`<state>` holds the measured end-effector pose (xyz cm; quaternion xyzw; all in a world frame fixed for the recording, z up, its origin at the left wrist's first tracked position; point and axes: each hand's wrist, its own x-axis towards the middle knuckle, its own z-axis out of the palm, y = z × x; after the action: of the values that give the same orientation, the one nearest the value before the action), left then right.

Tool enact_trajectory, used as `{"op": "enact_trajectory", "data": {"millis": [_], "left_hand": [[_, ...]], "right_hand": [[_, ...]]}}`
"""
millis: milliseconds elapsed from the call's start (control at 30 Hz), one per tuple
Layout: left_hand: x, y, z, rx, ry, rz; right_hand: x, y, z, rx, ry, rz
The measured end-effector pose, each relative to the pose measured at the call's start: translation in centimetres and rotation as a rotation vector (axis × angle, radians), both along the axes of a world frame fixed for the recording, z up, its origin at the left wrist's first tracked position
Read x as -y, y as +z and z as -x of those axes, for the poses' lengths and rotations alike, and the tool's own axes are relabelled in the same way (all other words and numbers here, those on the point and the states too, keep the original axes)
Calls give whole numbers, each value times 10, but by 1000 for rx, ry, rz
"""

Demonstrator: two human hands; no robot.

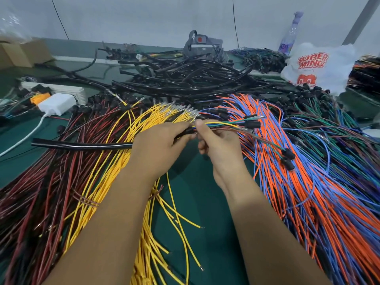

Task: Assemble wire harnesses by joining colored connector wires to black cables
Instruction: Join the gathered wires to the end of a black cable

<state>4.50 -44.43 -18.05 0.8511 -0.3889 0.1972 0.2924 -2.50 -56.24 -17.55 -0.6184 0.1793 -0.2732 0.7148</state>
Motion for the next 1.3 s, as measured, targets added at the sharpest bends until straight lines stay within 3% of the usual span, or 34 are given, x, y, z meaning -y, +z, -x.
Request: {"op": "enact_trajectory", "data": {"millis": [233,433,667,800,967,1300], "left_hand": [[0,-1,-1,-45,0,59],[0,0,-2,-45,-1,-35],[4,1,-2,-55,52,0],[3,-1,-5,-118,84,37],[1,-5,-12,-130,161,70],[-2,-9,-15,-172,138,35]], "right_hand": [[3,7,1,170,23,-396],[2,4,-1,90,-73,-220],[-9,1,-5,15,47,-67],[-4,4,-4,73,134,-333],[7,6,-5,98,35,-630],[5,5,-4,209,-102,-384]]}}
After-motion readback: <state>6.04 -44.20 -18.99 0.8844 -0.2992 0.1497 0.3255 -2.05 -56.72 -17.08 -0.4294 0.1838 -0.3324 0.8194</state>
